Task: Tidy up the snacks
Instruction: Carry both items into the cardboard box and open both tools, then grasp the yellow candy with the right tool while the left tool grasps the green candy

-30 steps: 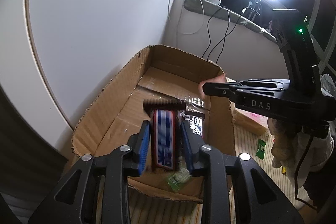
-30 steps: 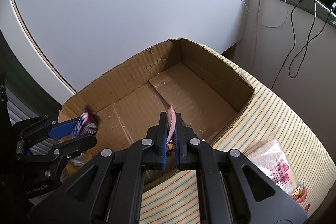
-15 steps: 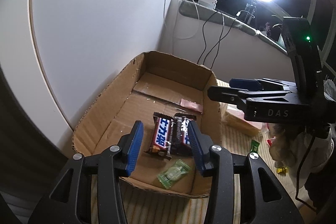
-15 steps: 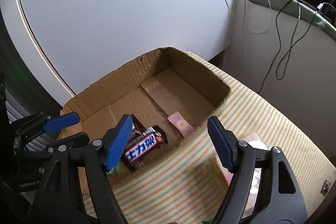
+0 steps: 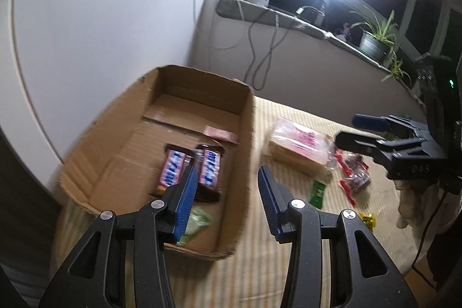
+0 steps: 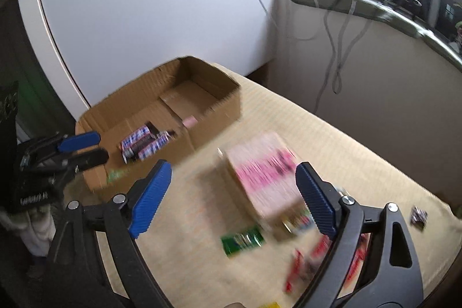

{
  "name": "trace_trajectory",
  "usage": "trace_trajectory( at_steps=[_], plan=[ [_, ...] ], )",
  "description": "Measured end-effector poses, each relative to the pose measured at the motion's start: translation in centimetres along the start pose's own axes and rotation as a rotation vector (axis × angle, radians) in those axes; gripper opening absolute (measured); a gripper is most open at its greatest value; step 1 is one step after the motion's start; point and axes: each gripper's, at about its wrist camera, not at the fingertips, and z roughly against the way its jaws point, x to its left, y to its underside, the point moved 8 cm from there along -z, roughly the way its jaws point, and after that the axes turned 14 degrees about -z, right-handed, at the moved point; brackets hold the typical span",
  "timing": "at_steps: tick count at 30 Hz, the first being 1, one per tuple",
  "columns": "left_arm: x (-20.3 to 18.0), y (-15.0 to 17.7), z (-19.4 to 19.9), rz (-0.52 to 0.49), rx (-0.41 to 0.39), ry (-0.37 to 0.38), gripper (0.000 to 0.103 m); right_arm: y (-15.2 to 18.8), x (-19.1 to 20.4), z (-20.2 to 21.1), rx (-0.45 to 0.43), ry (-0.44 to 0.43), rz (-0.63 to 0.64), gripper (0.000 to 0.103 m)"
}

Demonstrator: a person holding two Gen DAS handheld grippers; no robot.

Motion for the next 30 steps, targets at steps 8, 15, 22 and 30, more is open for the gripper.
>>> trace_trajectory(
  at_steps=[8, 15, 22, 30],
  plan=[
    [-4.2, 0.2, -2.0, -0.046, 0.034, 0.082, 0.042, 5.3, -5.8, 3.6, 0.03, 0.049, -0.054, 0.09],
    [-8.3, 0.6, -4.3, -0.094, 0.089, 0.164, 0.042, 10.6, -8.4, 4.3, 0.105, 0.066, -0.05, 0.088],
    [-11.2, 1.1, -6.4, -0.157, 0.15, 0.215, 0.042, 14.0, -8.8, 3.5, 0.19, 0.051, -0.01, 0.062],
    [-13.2, 1.4, -8.6, -0.25, 0.208, 0.213, 0.038, 14.9, -8.2, 2.7, 0.219, 0.024, 0.039, 0.051]
  ],
)
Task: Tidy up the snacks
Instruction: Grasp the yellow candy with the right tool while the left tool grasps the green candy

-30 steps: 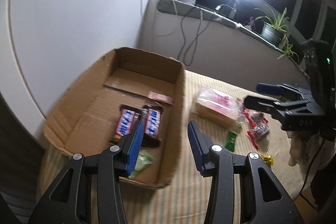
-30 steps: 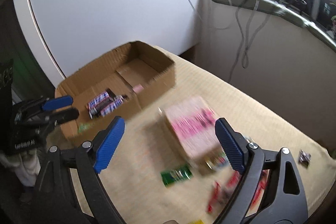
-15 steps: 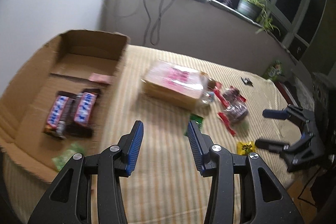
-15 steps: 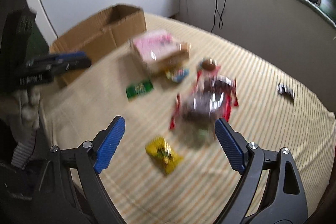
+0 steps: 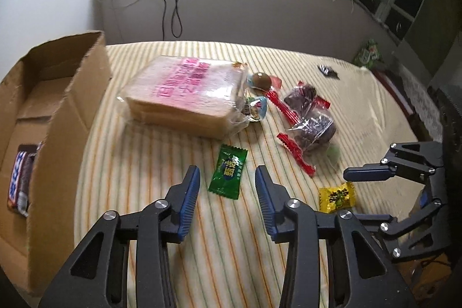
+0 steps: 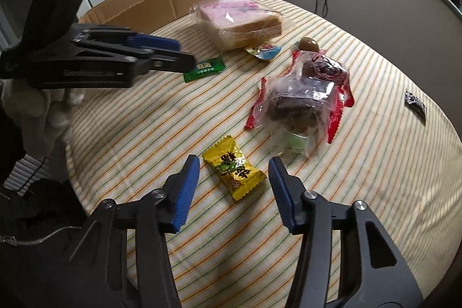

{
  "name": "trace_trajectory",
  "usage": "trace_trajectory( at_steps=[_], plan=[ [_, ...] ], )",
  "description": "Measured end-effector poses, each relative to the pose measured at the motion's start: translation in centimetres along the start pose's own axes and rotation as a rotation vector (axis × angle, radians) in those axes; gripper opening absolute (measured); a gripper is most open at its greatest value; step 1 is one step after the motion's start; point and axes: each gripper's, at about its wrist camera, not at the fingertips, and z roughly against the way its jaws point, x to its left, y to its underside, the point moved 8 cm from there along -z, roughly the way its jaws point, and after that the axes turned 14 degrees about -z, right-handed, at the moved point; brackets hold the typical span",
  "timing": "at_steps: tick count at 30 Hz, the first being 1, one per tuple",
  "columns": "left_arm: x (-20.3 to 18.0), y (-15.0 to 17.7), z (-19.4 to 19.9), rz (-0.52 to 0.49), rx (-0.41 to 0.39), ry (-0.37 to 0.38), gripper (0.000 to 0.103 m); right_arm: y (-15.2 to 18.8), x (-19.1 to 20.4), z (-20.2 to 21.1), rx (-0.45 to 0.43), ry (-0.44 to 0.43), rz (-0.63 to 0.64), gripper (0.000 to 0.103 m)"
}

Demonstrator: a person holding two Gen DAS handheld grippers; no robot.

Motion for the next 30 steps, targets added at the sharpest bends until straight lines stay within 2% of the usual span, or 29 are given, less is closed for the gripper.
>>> trace_trajectory(
  at_steps=[5, 13, 17, 19, 21, 30],
  plan=[
    [0.0, 0.0, -1.0, -0.031, 0.029, -0.023, 0.035, 0.2, 0.6, -0.7, 0.018, 0.006, 0.038, 0.048],
    [-0.4, -0.1, -2.1, -0.085, 0.05, -0.051, 0.022, -0.1, 0.7, -1.2, 0.026, 0.021, 0.065, 0.047],
    [-0.3, 0.1, -2.1, -0.095, 0.047, -0.058, 0.021, -0.6, 0.7, -1.8, 0.034, 0.025, 0.075, 0.047],
    [-0.3, 0.1, -2.1, -0.088, 0.043, -0.056, 0.021, -0.7, 0.8, -1.8, 0.039, 0.025, 0.075, 0.042],
    [-0.4, 0.0, -2.1, -0.083, 0.041, -0.054, 0.021, -0.7, 0.8, -1.7, 0.041, 0.02, 0.069, 0.027],
    [0.0, 0.4, -0.3, -0.068, 0.011, -0.042, 0.021, -0.6, 0.6, -1.3, 0.036, 0.017, 0.042, 0.025]
  ],
)
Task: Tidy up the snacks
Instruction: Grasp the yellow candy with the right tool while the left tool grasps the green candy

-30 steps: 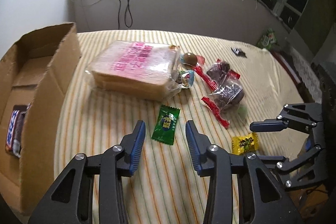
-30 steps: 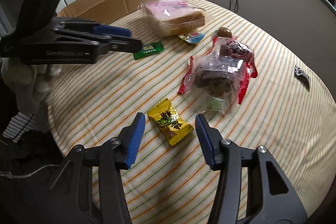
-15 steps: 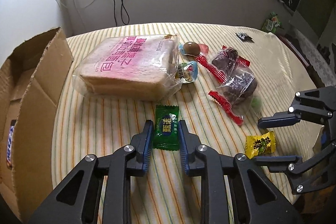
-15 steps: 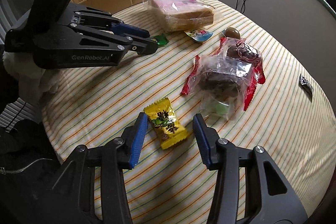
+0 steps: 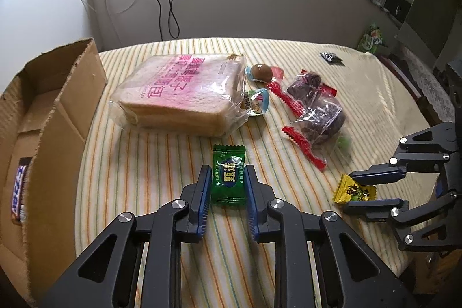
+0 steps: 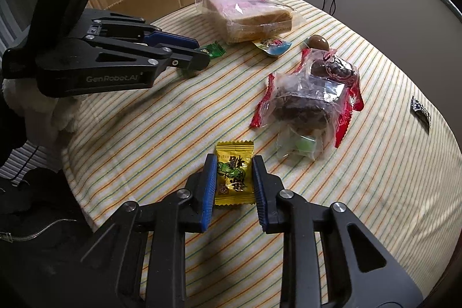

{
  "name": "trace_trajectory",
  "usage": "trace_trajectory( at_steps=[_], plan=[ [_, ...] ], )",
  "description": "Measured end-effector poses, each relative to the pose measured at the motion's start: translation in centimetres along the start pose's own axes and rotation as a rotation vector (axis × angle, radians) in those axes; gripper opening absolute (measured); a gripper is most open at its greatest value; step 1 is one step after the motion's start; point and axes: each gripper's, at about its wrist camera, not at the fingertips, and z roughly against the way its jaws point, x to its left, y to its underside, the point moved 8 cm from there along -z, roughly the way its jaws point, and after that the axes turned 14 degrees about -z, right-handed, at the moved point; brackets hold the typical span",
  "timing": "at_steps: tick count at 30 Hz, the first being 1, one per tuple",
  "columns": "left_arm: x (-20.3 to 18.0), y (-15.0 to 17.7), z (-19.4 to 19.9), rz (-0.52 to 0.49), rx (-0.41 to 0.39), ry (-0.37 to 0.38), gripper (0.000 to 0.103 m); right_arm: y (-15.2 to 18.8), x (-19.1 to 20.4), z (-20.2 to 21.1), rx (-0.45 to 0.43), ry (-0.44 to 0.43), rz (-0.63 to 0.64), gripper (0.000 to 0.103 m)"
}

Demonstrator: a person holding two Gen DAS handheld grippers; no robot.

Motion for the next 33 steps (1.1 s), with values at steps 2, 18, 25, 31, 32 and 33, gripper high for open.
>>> trace_trajectory(
  at_steps=[2, 18, 25, 31, 32, 33],
  plan=[
    [0.2, -0.1, 0.6, 0.006, -0.014, -0.001, 0.021, -0.1, 0.1, 0.3, -0.009, 0.003, -0.004, 0.025],
    [4.5, -0.2, 6.2, 0.093, -0.124, -0.085, 0.021, -3.4, 3.6, 3.1, -0.107, -0.033, 0.025, 0.025],
    [8.3, 1.4, 8.4, 0.155, -0.15, -0.155, 0.021, -6.1, 7.0, 3.1, -0.138, -0.064, 0.073, 0.025],
    [11.6, 3.3, 9.9, 0.212, -0.155, -0.206, 0.021, -8.6, 9.8, 2.9, -0.159, -0.092, 0.109, 0.025],
    [12.0, 3.6, 10.1, 0.22, -0.154, -0.214, 0.021, -9.1, 10.4, 2.7, -0.163, -0.097, 0.119, 0.025],
    [12.5, 3.9, 10.3, 0.227, -0.154, -0.223, 0.021, -9.4, 10.8, 2.7, -0.165, -0.1, 0.124, 0.025]
  ],
)
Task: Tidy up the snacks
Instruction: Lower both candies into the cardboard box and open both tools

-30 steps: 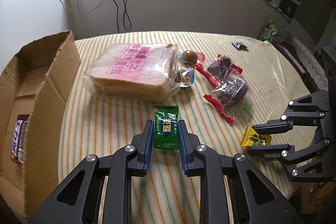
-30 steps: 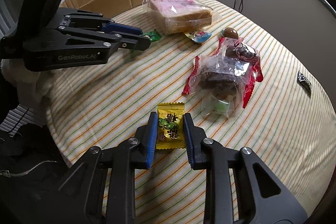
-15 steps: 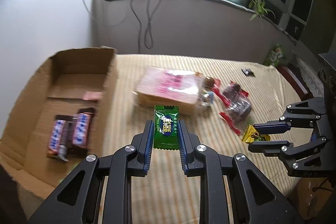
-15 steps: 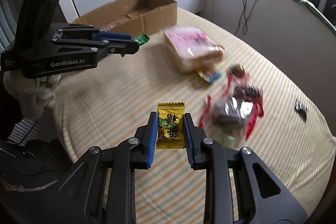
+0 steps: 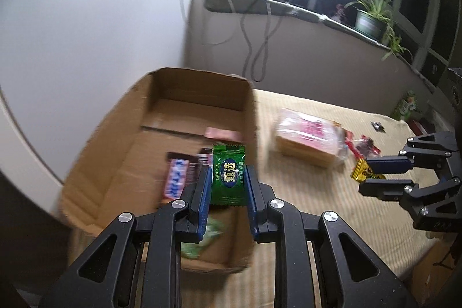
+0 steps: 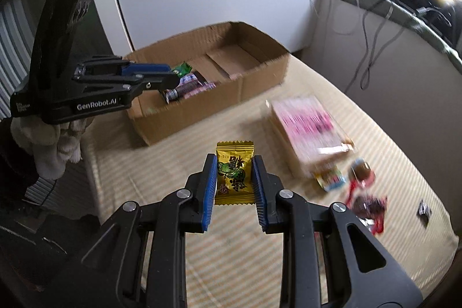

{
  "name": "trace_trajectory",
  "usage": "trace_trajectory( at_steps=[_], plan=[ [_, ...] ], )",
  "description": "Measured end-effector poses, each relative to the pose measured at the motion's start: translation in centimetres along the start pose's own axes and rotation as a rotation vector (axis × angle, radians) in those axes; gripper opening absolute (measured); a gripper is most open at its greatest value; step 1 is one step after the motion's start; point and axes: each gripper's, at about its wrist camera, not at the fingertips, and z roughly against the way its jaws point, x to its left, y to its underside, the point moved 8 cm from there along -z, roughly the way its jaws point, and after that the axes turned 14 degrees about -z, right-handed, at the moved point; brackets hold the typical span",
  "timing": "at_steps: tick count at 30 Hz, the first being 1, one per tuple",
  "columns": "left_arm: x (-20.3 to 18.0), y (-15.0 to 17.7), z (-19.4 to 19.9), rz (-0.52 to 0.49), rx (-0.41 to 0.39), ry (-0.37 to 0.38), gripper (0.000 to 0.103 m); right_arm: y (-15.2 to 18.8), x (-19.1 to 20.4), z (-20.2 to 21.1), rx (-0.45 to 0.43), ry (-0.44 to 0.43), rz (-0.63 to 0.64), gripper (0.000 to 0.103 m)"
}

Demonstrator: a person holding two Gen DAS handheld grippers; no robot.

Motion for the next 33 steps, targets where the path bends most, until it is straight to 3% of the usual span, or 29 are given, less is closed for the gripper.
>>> trace_trajectory(
  at_steps=[15, 33],
  plan=[
    [5.7, 1.9, 0.5, 0.07, 0.023, -0.101, 0.021, -6.1, 6.5, -5.3, -0.006, -0.074, 0.102, 0.025],
    [7.0, 2.2, 0.3, 0.094, 0.031, -0.117, 0.022, -6.6, 8.4, -9.1, 0.054, -0.094, 0.135, 0.026]
  ],
)
